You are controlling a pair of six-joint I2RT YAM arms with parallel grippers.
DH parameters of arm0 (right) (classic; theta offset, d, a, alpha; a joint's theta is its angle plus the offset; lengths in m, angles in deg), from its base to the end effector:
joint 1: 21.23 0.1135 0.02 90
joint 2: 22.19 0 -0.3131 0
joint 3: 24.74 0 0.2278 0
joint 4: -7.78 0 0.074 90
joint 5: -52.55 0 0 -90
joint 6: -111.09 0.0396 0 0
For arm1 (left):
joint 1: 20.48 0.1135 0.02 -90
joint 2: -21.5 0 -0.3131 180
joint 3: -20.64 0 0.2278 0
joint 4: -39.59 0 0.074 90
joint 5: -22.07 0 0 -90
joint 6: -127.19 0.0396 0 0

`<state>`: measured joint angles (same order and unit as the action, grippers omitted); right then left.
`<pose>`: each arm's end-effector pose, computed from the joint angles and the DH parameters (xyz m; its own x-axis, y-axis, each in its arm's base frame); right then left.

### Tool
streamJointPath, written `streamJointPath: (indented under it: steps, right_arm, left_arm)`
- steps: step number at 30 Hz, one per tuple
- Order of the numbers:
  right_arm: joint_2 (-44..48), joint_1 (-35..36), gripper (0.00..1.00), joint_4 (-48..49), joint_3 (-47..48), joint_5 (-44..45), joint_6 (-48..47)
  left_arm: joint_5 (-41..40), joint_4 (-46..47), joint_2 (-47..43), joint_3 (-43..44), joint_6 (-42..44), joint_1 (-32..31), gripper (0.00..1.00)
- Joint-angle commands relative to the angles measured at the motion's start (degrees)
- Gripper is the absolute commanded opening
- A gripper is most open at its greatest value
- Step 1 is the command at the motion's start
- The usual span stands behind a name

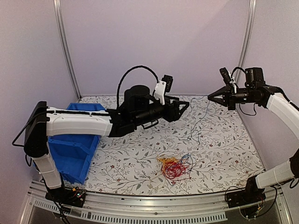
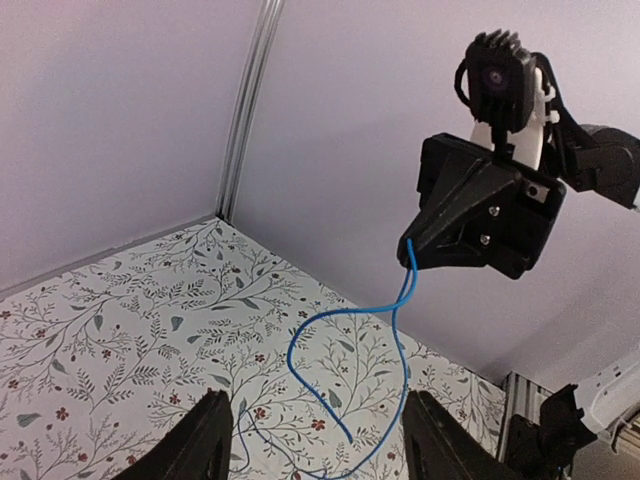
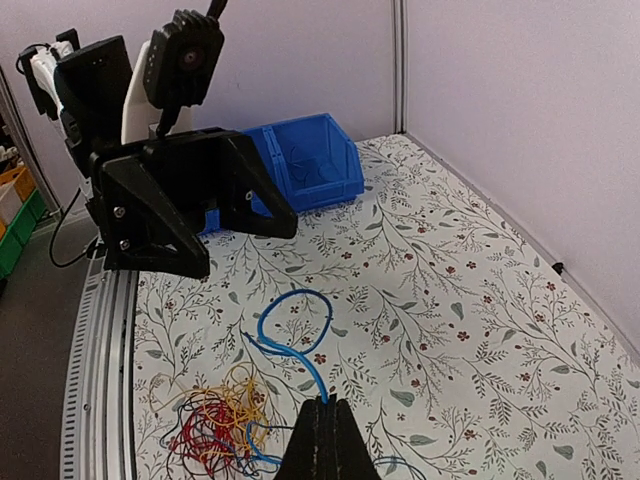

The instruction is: Untangle the cables

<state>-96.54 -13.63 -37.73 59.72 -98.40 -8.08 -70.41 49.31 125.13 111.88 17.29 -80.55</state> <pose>0.2291 0.0655 0.4010 -0.1258 -0.2556 -0.9586 -0.9527 0.3006 0.0449 0.2159 -0.3716 0.3636 -0.3092 -0.1445 -0.9400 0.7859 0.5177 -0.3381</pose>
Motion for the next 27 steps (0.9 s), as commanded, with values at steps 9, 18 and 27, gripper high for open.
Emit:
streamJointPath:
  steps: [9,18,27]
  right_arm:
    - [1.9,2.9,0.0,-2.7,0.5,1.2,-3.2]
    - [1.9,3.0,0.0,-2.1,0.1,0.7,-2.5]
    - [2.5,-1.5,0.0,1.2,0.5,-0.7,1.6]
  left_arm:
    - [16.8,-2.1,8.2,8.7,-1.8,4.5,0.5]
    - [22.7,-1.4,12.9,12.2,-2.4,4.6,0.2]
    - [11.1,5.5,2.9,-3.4,-9.5,11.0,0.0]
